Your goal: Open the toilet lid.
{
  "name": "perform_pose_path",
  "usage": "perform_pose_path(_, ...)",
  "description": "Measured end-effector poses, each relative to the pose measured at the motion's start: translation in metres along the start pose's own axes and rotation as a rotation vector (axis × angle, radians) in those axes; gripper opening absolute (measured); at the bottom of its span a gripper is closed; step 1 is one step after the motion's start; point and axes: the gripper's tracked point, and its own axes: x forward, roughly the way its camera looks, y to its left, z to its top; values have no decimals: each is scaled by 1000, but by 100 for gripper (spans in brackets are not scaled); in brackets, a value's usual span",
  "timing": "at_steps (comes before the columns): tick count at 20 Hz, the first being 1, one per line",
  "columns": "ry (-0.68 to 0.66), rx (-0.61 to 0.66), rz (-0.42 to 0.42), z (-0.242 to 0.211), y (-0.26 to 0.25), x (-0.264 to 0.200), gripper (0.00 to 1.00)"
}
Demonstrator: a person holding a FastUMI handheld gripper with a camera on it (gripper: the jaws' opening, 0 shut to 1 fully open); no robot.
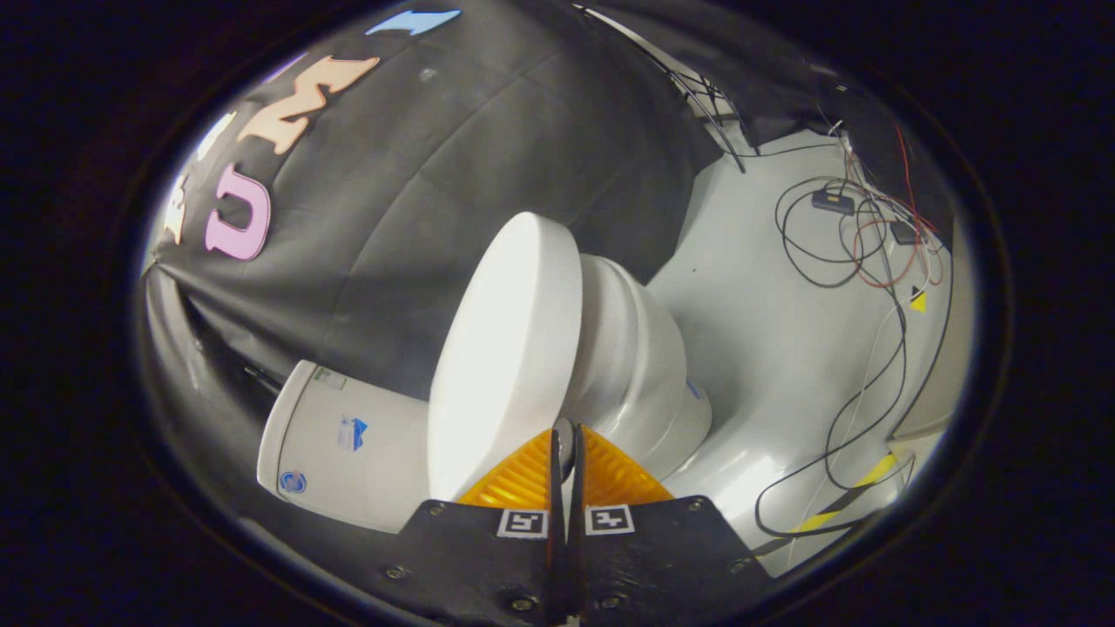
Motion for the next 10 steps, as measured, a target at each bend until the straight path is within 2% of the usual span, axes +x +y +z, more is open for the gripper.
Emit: perform_pose_path(10,-38,-57,58,14,45,-23,1)
